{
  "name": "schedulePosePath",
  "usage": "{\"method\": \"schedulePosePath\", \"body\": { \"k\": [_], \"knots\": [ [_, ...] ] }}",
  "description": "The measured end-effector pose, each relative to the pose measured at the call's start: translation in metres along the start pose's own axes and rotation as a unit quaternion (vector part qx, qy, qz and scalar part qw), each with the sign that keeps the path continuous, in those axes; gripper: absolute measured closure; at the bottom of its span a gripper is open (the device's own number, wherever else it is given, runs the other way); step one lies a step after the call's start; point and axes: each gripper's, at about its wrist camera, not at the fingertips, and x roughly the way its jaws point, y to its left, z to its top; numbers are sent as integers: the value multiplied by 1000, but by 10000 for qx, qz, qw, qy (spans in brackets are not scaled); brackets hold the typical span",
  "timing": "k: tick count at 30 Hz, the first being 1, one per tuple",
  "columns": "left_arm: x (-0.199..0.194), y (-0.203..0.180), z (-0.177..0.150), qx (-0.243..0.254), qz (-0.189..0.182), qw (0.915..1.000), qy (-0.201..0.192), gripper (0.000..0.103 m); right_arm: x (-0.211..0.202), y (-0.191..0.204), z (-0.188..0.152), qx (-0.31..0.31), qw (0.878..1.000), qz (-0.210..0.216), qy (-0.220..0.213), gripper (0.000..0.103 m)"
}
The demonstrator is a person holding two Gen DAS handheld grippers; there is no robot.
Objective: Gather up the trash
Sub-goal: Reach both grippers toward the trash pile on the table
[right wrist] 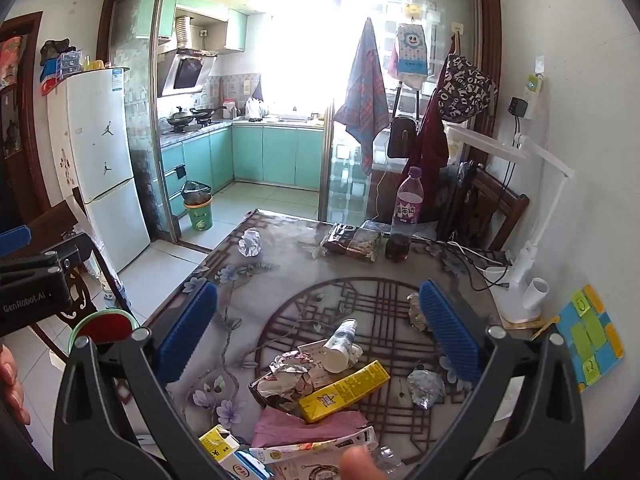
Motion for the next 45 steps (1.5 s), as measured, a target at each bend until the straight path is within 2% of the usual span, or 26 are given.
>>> {"method": "schedulePosePath", "body": {
  "k": [10,29,38,42,45],
  "knots": [
    [-7,-4,-6,18,-30,10000,4,8,-2,-3,0,28,10000,-51,-5,3],
    [6,-1,-4,-66,-59,9999,116,8,2,0,2,-29,9999,-83,53,3],
    [8,-3,-4,112,59,9997,-204,8,5,2,2,-55,9999,-79,81,3],
    [11,0,-4,16,-221,9997,-66,8,10,2,2,-44,9999,-12,152,3],
    [7,3,-4,12,-741,9967,-317,7,13,-2,1,-38,9997,152,169,3]
  ]
}}
